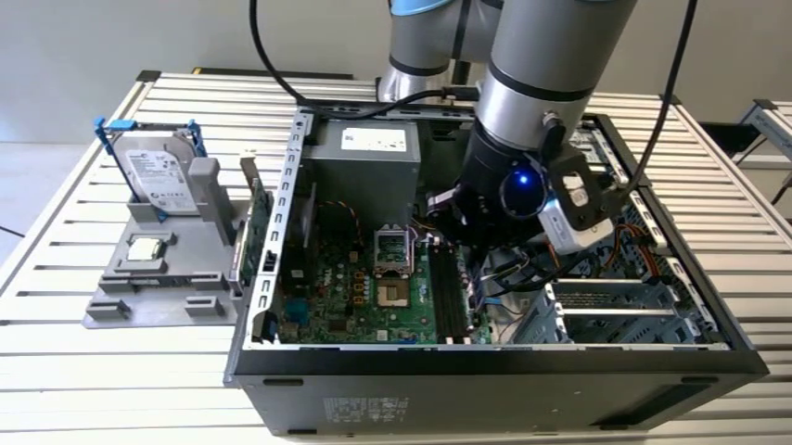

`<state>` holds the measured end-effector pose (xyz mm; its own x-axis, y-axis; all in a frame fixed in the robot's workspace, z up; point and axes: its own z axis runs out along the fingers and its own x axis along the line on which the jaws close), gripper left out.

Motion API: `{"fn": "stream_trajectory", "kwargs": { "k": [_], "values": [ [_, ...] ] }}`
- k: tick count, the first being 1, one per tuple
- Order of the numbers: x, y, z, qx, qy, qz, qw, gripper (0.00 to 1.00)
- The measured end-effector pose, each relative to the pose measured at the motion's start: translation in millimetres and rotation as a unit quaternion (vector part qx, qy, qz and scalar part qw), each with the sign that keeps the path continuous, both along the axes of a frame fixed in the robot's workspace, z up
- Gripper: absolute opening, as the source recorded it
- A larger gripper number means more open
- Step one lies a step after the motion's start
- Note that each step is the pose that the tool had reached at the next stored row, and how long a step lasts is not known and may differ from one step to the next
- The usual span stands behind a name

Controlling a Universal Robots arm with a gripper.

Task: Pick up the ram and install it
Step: 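Insert the ram into the slot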

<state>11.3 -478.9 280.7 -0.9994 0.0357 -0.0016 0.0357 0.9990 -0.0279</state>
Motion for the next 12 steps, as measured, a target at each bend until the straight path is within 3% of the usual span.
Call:
{"fn": "stream_trajectory", "kwargs": {
  "k": [12],
  "values": [
    [0.0,0.0,-13.8,0.0006,0.0,0.0,1.0,0.0]
  ]
}}
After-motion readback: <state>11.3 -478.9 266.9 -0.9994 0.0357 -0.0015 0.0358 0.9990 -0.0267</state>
